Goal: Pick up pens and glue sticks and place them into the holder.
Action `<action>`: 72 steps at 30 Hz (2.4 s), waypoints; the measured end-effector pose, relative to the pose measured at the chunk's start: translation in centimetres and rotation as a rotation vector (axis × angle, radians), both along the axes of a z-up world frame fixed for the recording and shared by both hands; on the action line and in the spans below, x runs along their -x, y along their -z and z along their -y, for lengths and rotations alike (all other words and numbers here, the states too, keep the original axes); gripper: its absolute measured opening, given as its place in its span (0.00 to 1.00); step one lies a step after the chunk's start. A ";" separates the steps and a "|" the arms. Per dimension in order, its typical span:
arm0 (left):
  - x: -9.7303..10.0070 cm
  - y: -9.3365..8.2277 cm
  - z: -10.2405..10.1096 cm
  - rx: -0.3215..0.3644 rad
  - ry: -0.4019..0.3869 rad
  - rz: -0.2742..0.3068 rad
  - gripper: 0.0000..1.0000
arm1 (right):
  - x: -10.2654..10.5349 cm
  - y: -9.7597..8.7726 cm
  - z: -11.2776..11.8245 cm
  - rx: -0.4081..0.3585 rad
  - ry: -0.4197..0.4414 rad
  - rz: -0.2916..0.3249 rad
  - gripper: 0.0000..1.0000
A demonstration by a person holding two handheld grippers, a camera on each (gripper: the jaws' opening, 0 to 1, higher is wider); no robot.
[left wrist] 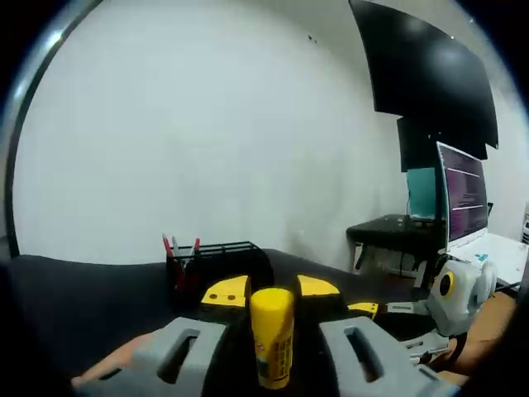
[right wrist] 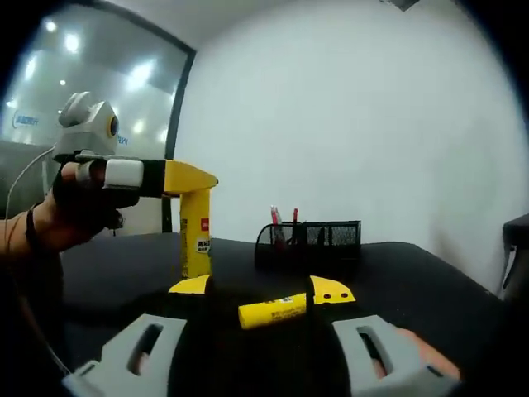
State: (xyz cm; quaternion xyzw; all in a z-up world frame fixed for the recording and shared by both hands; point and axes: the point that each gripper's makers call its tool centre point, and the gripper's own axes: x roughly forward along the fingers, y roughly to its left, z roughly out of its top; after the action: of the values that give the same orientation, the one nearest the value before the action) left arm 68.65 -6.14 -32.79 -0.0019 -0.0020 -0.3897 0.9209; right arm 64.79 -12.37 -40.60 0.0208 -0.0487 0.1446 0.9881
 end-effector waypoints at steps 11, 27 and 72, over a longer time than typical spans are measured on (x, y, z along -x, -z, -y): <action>-0.2 -1.2 -0.1 0.011 0.008 0.013 0.16 | -0.9 0.3 -4.5 -0.022 -0.067 -0.020 0.40; 1.5 -1.1 2.5 0.004 0.069 0.015 0.16 | -1.4 1.1 -4.8 0.016 -0.030 -0.030 0.25; 1.5 5.2 1.4 0.064 0.100 -0.153 0.18 | -1.1 1.6 -4.5 0.014 -0.015 -0.061 0.17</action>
State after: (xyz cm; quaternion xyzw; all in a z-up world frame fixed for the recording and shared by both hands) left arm 67.16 -7.53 -38.04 -0.0613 0.0558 -0.4334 0.8974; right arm 65.91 -7.90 -42.23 0.0185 -0.0172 0.1518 0.9881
